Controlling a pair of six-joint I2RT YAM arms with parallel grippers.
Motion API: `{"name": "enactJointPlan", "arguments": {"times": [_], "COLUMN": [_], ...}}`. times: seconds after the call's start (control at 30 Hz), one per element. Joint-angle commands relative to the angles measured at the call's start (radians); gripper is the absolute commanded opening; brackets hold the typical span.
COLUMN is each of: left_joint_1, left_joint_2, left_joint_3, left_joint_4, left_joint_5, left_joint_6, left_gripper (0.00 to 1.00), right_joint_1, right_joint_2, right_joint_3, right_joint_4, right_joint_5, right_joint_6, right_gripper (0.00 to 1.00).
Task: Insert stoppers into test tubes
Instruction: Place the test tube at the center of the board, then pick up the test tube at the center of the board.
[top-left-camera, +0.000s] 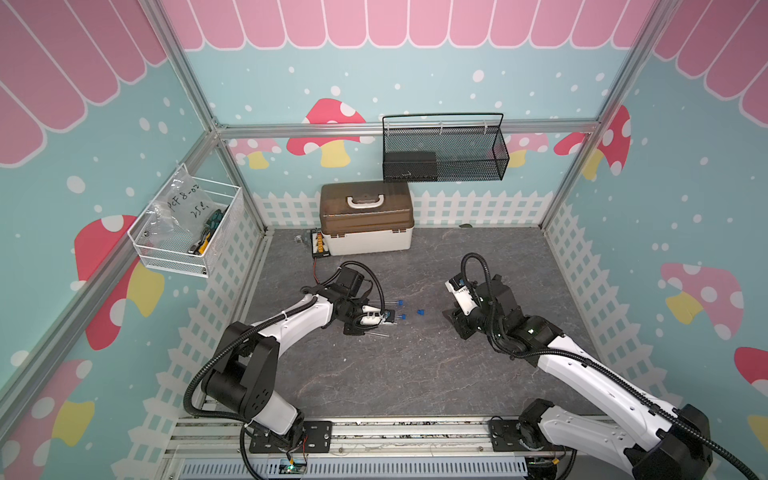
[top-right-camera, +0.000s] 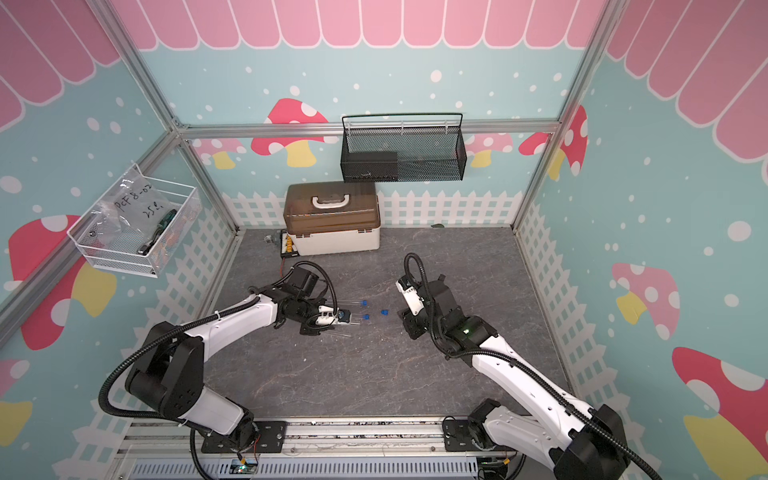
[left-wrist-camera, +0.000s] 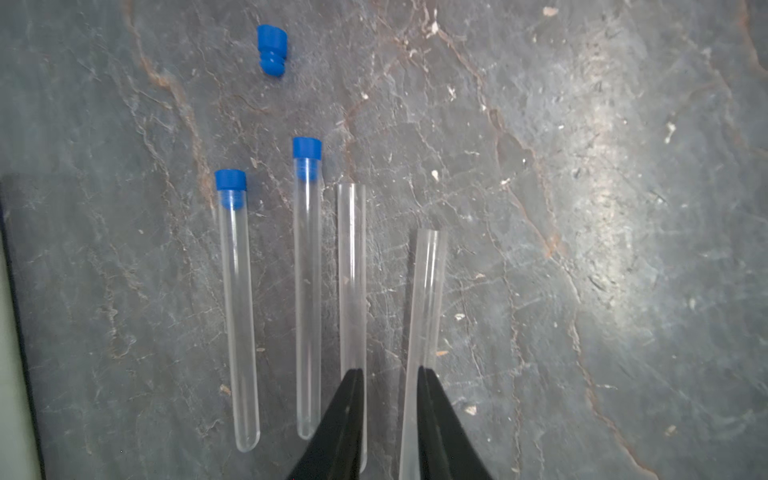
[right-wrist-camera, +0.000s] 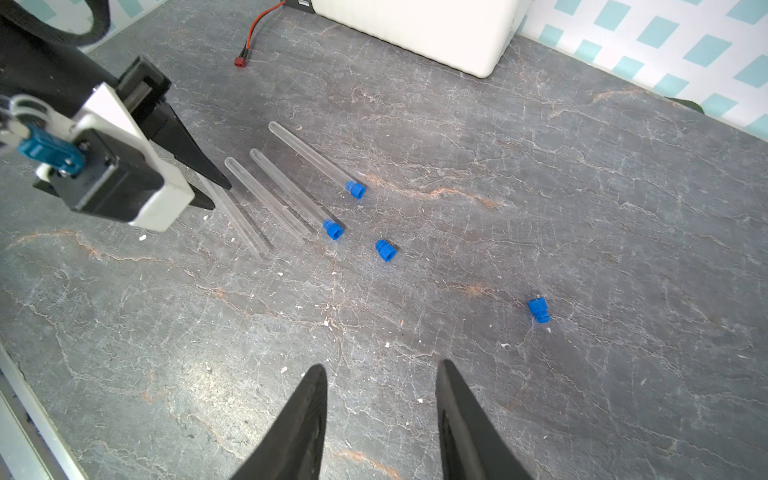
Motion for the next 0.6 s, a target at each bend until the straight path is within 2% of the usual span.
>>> {"name": "enactJointPlan", "arguments": {"times": [0.0, 0.57], "left_joint_1": [-0.035, -0.052], "left_joint_2": [0.04, 0.122], "left_joint_3": [0.037, 0.076], "left_joint_4": [-0.022, -0.094], "left_joint_5": [-0.069, -0.102], "left_joint_6": [0.065, 0.016], "left_gripper": [0.27, 0.33], "right_joint_1": [-0.004, -0.005], "right_joint_2": [-0.012, 0.003], "right_joint_3": [-0.012, -0.007], "right_joint_4": [0.01, 0.003], "right_joint_5": [-0.013, -0.039], "right_joint_6": [-0.004, -0.021], "right_gripper": [0.42, 0.43]}}
